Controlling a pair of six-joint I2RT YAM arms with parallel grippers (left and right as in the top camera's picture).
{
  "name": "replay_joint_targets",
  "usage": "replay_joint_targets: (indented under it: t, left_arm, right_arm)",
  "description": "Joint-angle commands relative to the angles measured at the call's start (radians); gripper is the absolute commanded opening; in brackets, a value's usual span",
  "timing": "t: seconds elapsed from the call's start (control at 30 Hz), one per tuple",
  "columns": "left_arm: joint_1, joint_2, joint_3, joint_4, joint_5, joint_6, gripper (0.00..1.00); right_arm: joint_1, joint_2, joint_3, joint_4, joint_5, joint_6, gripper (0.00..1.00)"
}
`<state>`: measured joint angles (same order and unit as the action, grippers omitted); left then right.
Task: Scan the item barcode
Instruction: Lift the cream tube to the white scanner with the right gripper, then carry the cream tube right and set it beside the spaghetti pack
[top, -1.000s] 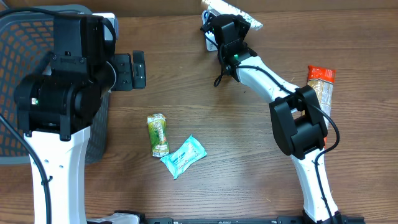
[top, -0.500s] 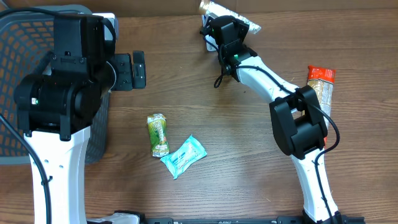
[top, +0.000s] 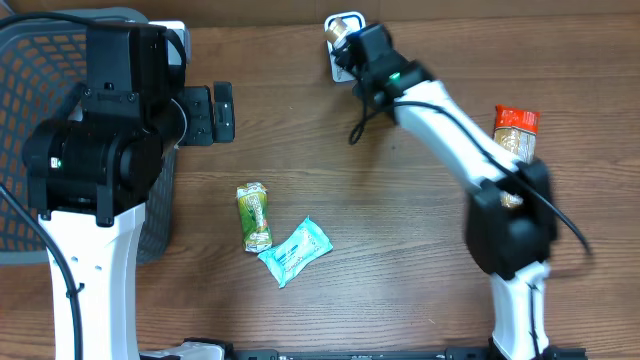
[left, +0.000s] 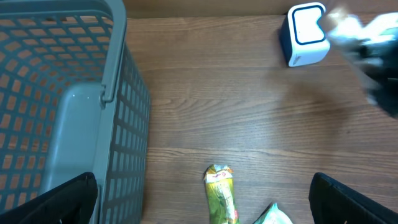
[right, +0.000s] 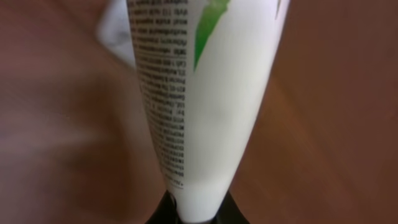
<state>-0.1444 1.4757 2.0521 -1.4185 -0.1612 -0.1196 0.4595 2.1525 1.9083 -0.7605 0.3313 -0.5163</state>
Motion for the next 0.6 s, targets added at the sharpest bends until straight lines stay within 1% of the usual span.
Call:
replay_joint_targets:
  t: [0.0, 0.07, 0.1, 0.17, 0.27, 0.33, 0.47, 0.57]
  left_arm:
    - [-0.007, 0.003, 0.003, 0.001, -0.003, 0.008, 1.00]
    - [-0.007, 0.003, 0.003, 0.001, -0.003, 0.008, 1.00]
    - [-0.007, 0.003, 0.003, 0.001, -0.003, 0.008, 1.00]
    - [-0.007, 0.003, 0.003, 0.001, -0.003, 0.008, 1.00]
    - [-0.007, 0.003, 0.003, 0.001, -0.003, 0.008, 1.00]
    - [-0.007, 0.003, 0.003, 0.001, -0.003, 0.008, 1.00]
    - [-0.007, 0.003, 0.003, 0.001, -0.003, 0.008, 1.00]
    - [-0.007, 0.003, 0.003, 0.001, -0.003, 0.008, 1.00]
  right_arm:
    - [-0.062, -0.278, 0.032, -0.224, -0.409, 0.320, 0.04]
    - [-0.108, -0.294, 0.032, -0.391, -0.542, 0.367, 0.04]
    - [-0.130, -0.293, 0.026, -0.447, -0.578, 0.383, 0.04]
    - [-0.170, -0.286, -0.027, -0.492, -0.578, 0.434, 0.04]
    - [-0.231, -0.286, -0.161, -0.464, -0.498, 0.554, 0.04]
    - [-0.278, -0.286, -0.262, -0.418, -0.481, 0.623, 0.04]
    - [-0.356, -0.286, -0.431, -0.278, -0.478, 0.637, 0.04]
    - [-0.401, -0.286, -0.510, -0.208, -0.478, 0.595, 0.04]
